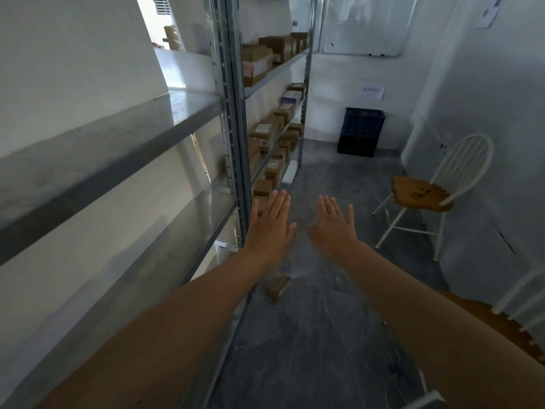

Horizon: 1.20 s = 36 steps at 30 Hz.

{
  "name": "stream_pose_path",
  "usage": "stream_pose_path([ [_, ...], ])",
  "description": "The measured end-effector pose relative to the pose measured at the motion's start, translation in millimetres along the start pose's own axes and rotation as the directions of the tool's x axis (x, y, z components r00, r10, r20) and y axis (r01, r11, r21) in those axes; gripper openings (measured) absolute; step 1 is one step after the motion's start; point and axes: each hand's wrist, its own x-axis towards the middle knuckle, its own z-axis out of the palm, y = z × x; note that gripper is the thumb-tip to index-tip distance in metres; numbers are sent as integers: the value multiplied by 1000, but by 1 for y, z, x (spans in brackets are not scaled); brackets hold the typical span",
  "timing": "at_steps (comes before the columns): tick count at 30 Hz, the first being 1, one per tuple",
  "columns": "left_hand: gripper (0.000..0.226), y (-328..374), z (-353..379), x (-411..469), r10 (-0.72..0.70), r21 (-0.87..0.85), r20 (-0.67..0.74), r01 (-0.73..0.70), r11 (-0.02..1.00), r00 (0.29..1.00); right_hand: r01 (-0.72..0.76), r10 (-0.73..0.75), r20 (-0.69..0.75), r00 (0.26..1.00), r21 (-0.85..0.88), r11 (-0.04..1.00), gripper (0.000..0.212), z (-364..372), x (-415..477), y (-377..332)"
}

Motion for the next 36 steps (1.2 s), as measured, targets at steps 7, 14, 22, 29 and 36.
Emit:
stream_pose_path([
  [7,63,11,6,41,-21,127,-21,23,992,1000,174,-175,-104,979,-20,985,71,-12,36,19],
  [14,63,36,34,78,-28,141,-31,32,990,999,164,-160,-89,983,38,986,69,-9,74,70],
  [22,63,65,80,97,-83,131,7,81,988,997,57,-56,-72,996,24,998,71,21,95,130],
  [29,63,76,92,110,-82,116,62,74,991,995,81,-80,-14,997,105,991,72,38,106,146],
  [36,63,72,92,144,-28,89,96,20,996,995,37,-41,37,998,102,994,73,29,126,141],
])
